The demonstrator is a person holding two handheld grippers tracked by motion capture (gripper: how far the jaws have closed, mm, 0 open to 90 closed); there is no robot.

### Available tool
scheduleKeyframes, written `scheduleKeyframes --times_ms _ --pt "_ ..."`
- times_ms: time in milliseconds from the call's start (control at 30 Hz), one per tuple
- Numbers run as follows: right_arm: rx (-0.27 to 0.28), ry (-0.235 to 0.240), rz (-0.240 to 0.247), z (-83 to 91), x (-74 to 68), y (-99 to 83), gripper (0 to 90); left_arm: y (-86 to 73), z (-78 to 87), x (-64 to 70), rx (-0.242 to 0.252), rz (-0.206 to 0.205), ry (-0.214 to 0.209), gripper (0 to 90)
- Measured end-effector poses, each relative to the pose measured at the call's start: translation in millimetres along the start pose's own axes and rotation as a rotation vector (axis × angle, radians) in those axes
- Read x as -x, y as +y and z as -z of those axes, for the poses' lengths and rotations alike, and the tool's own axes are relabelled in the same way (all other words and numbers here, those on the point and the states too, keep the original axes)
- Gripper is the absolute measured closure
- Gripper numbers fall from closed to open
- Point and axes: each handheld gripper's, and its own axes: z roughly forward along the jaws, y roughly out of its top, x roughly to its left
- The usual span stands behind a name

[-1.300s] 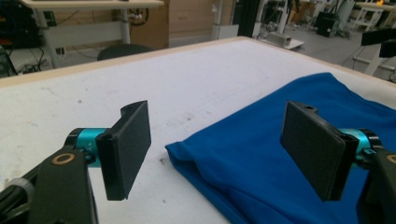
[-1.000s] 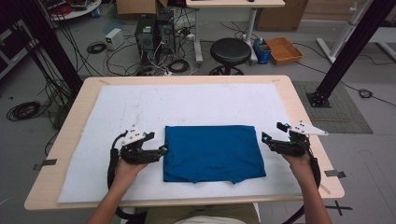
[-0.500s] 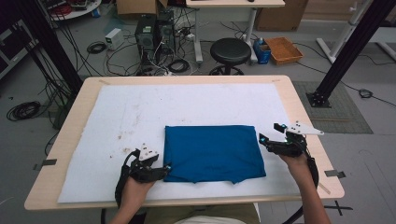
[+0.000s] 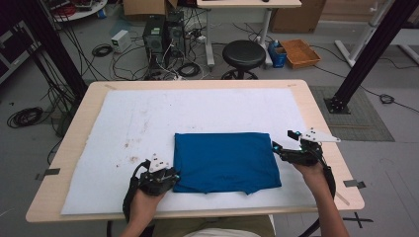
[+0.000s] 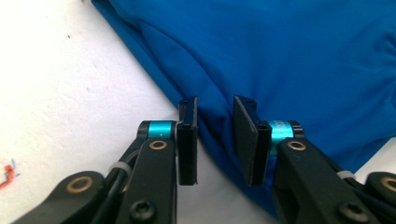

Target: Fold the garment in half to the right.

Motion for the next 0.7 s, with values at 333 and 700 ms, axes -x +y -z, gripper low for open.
scheduleKeyframes --times_ms 333,700 --pt "-0.022 0.119 0.07 -31.1 -35.5 33.1 19.8 4.2 -0.3 -1.9 -0.027 0.029 -0.033 85.3" --pt "-0.147 0.284 0.221 -124.6 -108.6 96.6 19.8 6.4 -0.2 -5.8 -0.04 0.048 -0.062 85.6"
